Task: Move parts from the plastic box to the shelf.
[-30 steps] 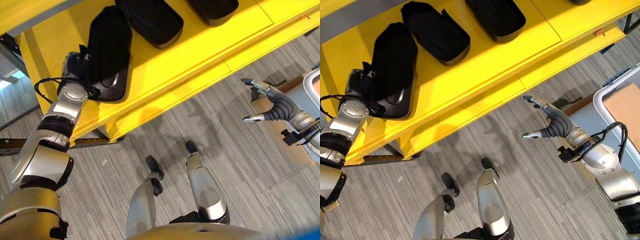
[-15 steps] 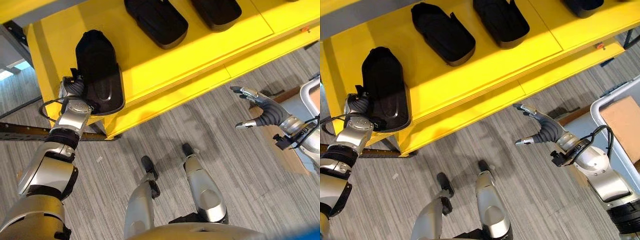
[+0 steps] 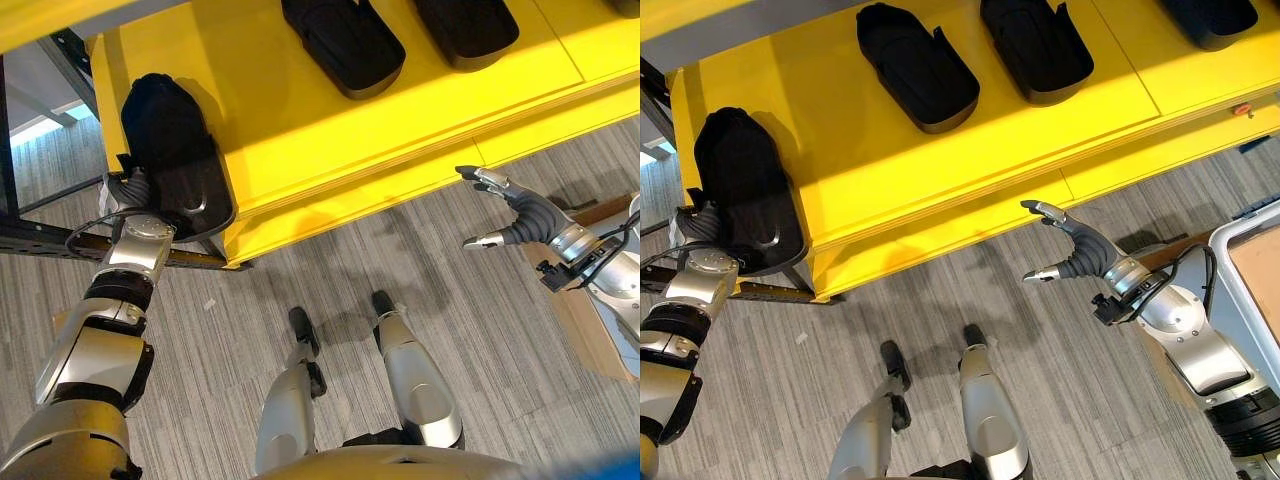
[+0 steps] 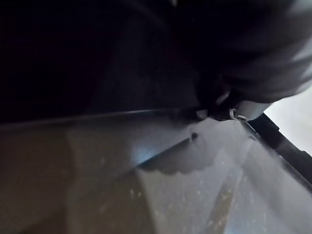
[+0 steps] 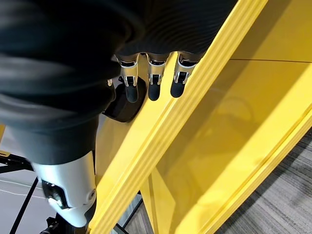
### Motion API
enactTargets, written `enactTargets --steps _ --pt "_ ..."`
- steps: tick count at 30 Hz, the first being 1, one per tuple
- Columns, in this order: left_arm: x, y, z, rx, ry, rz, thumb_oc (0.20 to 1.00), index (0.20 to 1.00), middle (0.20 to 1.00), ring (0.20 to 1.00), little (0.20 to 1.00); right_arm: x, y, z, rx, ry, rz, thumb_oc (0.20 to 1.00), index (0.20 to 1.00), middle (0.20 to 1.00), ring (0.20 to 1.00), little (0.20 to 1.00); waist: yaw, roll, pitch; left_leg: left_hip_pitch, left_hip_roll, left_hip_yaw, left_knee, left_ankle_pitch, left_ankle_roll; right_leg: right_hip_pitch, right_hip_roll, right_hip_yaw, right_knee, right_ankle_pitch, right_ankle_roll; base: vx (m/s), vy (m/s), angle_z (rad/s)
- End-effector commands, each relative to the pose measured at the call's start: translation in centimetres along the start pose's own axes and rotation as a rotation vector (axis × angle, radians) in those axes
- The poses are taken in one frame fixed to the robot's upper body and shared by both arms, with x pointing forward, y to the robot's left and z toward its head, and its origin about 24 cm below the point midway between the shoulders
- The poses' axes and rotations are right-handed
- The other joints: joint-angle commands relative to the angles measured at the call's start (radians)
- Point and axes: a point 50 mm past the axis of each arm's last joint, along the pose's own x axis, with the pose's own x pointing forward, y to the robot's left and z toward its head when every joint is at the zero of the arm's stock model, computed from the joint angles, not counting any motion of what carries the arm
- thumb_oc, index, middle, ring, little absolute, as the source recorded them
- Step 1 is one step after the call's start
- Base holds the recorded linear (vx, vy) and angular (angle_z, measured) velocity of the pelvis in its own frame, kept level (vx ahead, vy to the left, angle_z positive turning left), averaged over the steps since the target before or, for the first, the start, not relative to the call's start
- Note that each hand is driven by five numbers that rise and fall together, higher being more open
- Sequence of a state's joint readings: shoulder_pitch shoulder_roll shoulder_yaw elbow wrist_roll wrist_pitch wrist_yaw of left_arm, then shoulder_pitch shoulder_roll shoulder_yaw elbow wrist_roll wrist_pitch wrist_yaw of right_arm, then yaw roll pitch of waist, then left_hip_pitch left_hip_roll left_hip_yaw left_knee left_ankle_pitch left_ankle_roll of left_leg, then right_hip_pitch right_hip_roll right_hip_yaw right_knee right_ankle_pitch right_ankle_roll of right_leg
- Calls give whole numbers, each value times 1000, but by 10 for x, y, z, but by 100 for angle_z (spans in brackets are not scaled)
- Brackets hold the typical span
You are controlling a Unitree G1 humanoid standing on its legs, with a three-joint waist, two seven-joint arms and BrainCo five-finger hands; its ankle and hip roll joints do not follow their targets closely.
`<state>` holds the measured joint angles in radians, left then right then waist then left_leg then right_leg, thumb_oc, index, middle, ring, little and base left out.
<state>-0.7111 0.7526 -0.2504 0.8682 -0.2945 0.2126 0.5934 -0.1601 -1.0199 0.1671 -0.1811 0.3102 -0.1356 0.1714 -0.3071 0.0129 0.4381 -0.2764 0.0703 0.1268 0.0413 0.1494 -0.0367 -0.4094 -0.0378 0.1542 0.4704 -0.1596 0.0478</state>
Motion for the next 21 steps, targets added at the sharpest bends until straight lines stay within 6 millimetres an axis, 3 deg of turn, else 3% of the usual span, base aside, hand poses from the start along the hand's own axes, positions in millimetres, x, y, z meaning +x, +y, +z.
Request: enactTargets --steps 1,7,13,15,21 --pt "14 38 0 -63 -6 161 200 200 200 200 200 5 -9 22 17 -128 -67 1000 1000 1000 1000 1000 -12 -28 -32 64 10 16 108 -235 8 48 -5 16 -142 21 17 28 75 1" --pt "18 48 -7 -131 70 214 200 200 200 200 200 6 -7 22 13 -129 -61 1000 1000 1000 1000 1000 -14 -32 -29 50 5 13 132 -247 11 37 -7 20 -135 22 15 11 33 -1" --pt "15 49 -27 -182 176 235 200 200 200 200 200 9 -8 25 10 -129 -60 1000 1000 1000 1000 1000 -6 -38 -18 37 4 6 139 -244 13 33 -7 18 -141 28 16 6 8 0" --pt "21 60 -27 -191 227 268 200 200 200 200 200 12 -11 27 0 -120 -61 1000 1000 1000 1000 1000 -10 -37 -14 29 1 4 148 -246 13 26 -6 20 -134 26 14 45 87 0" --pt "25 67 -19 -143 263 306 200 200 200 200 200 16 -17 33 -14 -147 -69 1000 1000 1000 1000 1000 -22 -47 -7 15 -6 11 177 -260 14 17 -6 24 -142 39 14 21 61 2"
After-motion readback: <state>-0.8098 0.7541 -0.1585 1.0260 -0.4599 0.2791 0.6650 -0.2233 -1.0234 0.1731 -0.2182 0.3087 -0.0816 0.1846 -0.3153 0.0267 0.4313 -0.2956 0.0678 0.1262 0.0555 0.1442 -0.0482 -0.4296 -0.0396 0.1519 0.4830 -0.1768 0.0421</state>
